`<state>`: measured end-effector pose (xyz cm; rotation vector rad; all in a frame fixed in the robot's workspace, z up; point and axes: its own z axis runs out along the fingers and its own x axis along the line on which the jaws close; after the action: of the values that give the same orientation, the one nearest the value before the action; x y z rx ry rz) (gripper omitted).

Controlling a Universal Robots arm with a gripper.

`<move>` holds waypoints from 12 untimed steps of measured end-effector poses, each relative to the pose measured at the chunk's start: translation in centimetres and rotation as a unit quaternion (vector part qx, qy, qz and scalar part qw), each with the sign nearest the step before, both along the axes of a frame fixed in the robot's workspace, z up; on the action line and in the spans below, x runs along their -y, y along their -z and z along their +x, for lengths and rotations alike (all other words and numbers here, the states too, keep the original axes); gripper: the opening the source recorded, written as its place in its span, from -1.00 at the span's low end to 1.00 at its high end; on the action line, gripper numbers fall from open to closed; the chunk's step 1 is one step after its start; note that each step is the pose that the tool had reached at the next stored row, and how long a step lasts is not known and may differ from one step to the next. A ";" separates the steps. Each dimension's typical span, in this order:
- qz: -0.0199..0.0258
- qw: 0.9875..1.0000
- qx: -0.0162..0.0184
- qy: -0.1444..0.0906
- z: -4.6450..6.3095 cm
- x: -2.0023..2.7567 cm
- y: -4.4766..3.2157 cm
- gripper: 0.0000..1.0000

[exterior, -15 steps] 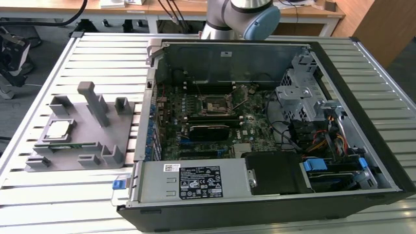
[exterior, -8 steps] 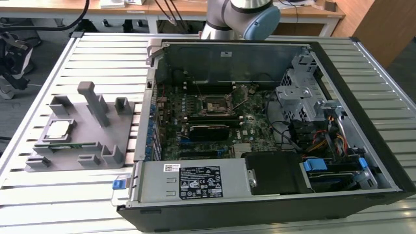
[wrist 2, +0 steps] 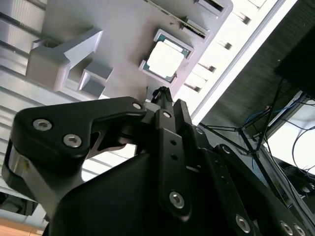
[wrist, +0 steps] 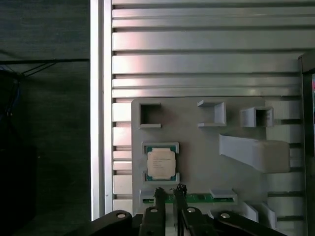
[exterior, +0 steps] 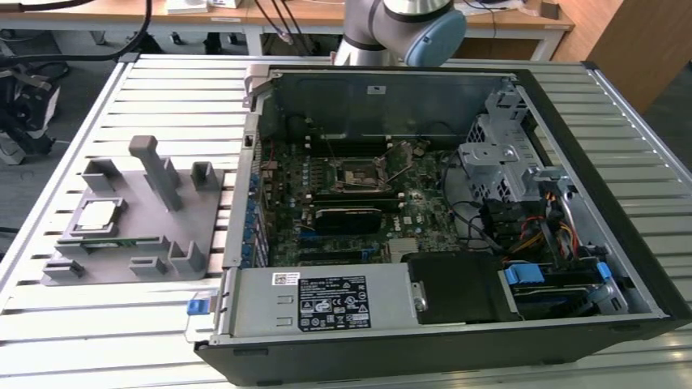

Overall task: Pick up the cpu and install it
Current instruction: 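Pick up the cpu and move it towards the insertion slot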

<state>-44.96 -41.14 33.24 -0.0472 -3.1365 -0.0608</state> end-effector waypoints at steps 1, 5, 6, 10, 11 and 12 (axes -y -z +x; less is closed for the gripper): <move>0.000 1.000 -0.001 -0.002 0.0 0.02 0.14 -0.54; 0.000 1.000 -0.005 -0.009 0.0 0.06 0.65 -0.18; 0.000 1.000 -0.005 -0.010 0.0 0.08 0.78 -0.18; -0.001 1.000 -0.007 -0.017 0.0 0.11 1.38 0.04; -0.001 1.000 -0.007 -0.019 0.0 0.12 1.54 0.16; -0.001 1.000 -0.007 -0.022 0.0 0.12 1.69 0.29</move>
<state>-44.96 -41.27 31.55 0.0202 -3.1214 -0.0554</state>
